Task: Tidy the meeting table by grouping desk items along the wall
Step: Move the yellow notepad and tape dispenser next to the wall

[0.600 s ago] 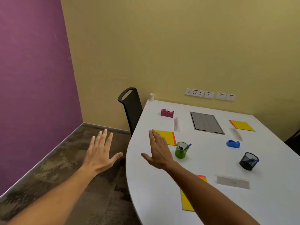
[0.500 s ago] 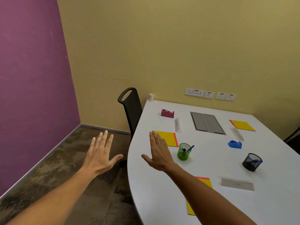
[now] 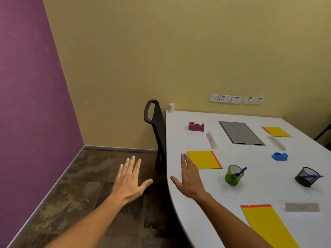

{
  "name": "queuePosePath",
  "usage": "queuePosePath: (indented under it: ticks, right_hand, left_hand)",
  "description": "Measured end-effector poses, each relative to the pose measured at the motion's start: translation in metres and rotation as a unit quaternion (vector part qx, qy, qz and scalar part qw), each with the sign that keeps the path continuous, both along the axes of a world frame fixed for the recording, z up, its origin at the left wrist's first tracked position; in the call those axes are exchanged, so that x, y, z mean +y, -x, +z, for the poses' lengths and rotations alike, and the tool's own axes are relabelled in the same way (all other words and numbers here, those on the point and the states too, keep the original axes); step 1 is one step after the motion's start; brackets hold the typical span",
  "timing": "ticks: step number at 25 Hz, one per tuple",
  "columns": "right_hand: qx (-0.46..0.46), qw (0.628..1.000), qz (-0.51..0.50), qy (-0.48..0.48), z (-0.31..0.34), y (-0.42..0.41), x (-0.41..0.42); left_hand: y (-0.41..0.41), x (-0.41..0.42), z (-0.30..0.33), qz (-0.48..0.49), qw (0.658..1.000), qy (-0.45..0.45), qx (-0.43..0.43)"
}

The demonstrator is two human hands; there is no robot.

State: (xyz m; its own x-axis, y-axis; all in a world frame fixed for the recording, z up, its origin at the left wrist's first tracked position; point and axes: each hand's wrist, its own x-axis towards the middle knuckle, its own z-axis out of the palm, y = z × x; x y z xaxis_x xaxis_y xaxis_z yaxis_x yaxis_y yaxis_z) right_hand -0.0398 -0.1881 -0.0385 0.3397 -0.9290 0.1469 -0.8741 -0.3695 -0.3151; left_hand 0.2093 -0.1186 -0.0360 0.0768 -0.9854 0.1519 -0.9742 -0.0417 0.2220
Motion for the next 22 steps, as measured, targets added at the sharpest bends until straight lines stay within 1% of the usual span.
queuePosePath:
  ticks: [4,8,12,14,17,22]
  right_hand:
    - [-0.014,0.999,-0.024,-0.018,-0.027,-0.025,-0.025]
    - [-0.028,0.999,-0.016,-0.023,-0.055,-0.053,-0.063]
    - [-0.097,0.994,-0.027,-0.032,-0.07,-0.07,-0.115]
    - [-0.12,0.992,-0.039,-0.031,-0.075,-0.072,-0.147]
    - [-0.149,0.985,-0.08,-0.034,-0.078,-0.068,-0.187]
    - [-0.186,0.968,-0.157,-0.059,-0.081,-0.058,-0.221]
  left_hand:
    - [-0.016,-0.035,-0.014,-0.027,0.999,-0.012,0.022]
    - [-0.027,-0.086,-0.026,-0.056,0.998,-0.018,0.025]
    - [-0.027,-0.138,-0.04,-0.101,0.994,-0.039,0.014]
    - [-0.026,-0.168,-0.047,-0.119,0.991,-0.068,0.007]
    - [-0.021,-0.217,-0.046,-0.139,0.987,-0.081,0.007]
    - [-0.005,-0.293,-0.033,-0.189,0.979,-0.074,0.025]
